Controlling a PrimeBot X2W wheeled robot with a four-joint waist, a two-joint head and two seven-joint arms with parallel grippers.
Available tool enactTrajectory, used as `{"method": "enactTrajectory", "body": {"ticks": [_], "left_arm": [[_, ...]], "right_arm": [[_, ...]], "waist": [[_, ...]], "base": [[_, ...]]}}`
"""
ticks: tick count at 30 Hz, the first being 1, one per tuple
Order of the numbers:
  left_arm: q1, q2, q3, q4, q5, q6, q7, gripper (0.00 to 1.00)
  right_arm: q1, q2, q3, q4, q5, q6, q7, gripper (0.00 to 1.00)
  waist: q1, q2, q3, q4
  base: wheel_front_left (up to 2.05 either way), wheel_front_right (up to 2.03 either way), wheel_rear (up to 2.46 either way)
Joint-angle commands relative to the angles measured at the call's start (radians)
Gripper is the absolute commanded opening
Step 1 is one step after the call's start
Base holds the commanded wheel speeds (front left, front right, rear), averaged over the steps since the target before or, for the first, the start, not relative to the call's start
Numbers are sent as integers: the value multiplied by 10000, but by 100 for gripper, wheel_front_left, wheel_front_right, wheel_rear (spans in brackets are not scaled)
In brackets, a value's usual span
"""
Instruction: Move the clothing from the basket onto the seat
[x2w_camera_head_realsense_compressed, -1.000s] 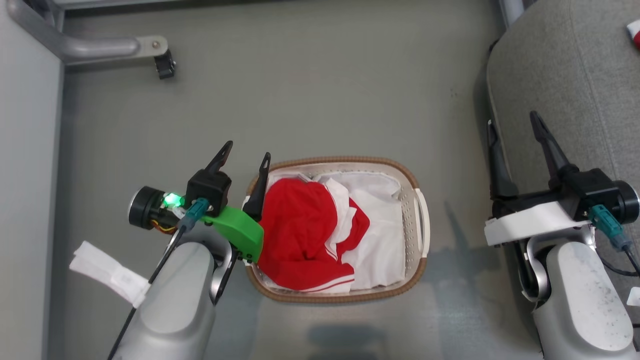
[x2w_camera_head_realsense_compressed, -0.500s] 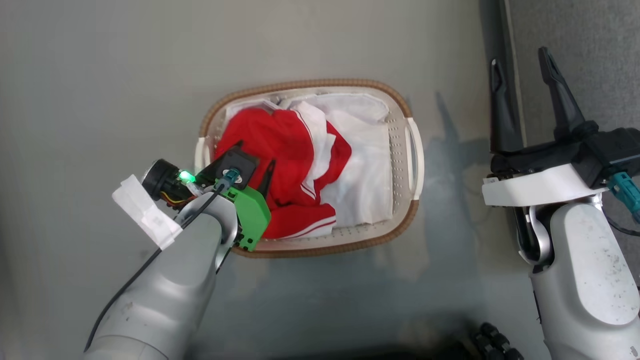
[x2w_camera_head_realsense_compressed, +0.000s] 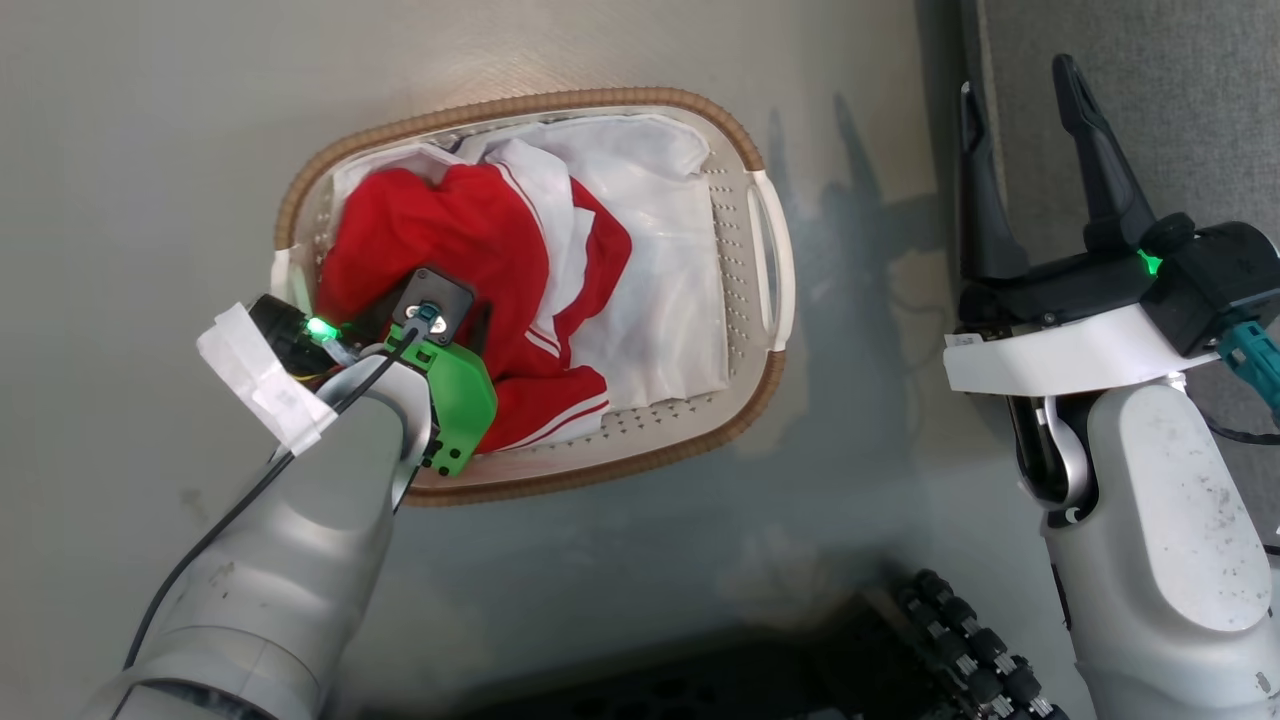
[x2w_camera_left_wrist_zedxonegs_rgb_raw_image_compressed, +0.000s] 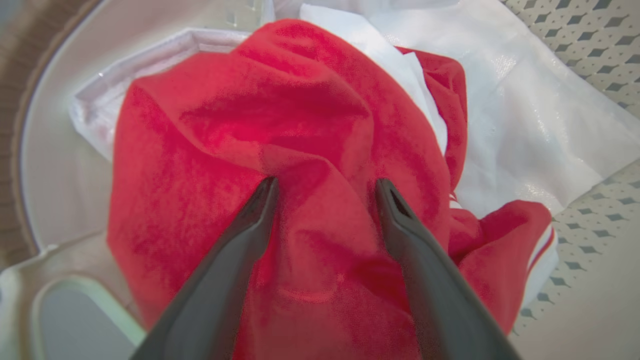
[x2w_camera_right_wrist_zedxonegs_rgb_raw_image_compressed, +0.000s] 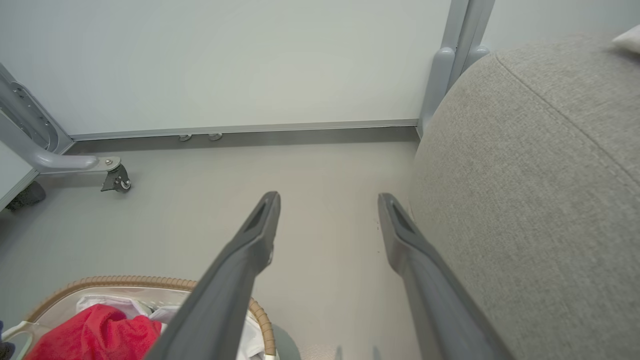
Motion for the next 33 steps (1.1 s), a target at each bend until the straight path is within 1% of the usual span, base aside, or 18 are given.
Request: {"method": "enactTrajectory", "body": {"ticks": [1,6,9,10,11,12,13,14,16,24,28,33], "left_arm": [[-229,97,26,98,-49,117,63,100],[-358,204,18,452,-76,539,458,100],[-329,239,28,577,-171,629,769,100],[-322,228,20,605,-185,666,848,98],[-327,216,6,632,-208,667,912,54],[-329,212,5,653,-216,659,977,43],[-324,212,-15,675,-229,643,1005,12],[-314,200,-31,684,-246,618,1045,0],[-288,176,-51,684,-298,619,1024,0],[-162,-30,-242,462,-421,376,408,0],[-44,-94,-369,252,-542,218,51,0],[143,-156,-628,-236,-793,18,-336,0]], "right_arm": [[-147,-30,5,-34,82,-14,-21,100],[-193,-31,72,-6,180,-14,-21,100],[-195,-31,126,-34,246,-14,-21,100],[-213,-31,133,-25,263,-14,-21,100],[-221,-31,138,-19,283,-14,-21,100],[-215,-31,144,-14,301,-14,-21,100],[-221,-31,147,-7,324,-14,-21,100],[-230,-31,146,4,336,-14,-21,100],[-234,-31,130,32,351,-14,-21,100],[-208,-33,-13,238,290,-14,-21,100],[-87,-33,-64,399,218,-14,-21,100],[175,-35,-211,736,36,-14,-21,100]], "waist": [[-2,0,222,-234],[-2,0,321,-348],[-2,0,367,-398],[-2,0,377,-408],[-2,0,386,-419],[-2,0,391,-428],[-2,0,393,-435],[-2,0,388,-439],[-2,0,358,-442],[-2,0,-100,-309],[-2,0,-563,-161],[-2,0,-1435,146]], "base": [[0,0,0],[0,0,0],[0,0,0],[0,0,0],[0,0,0],[0,0,0],[0,0,0],[0,0,0],[0,0,0],[0,0,0],[0,0,0],[0,0,0]]}}
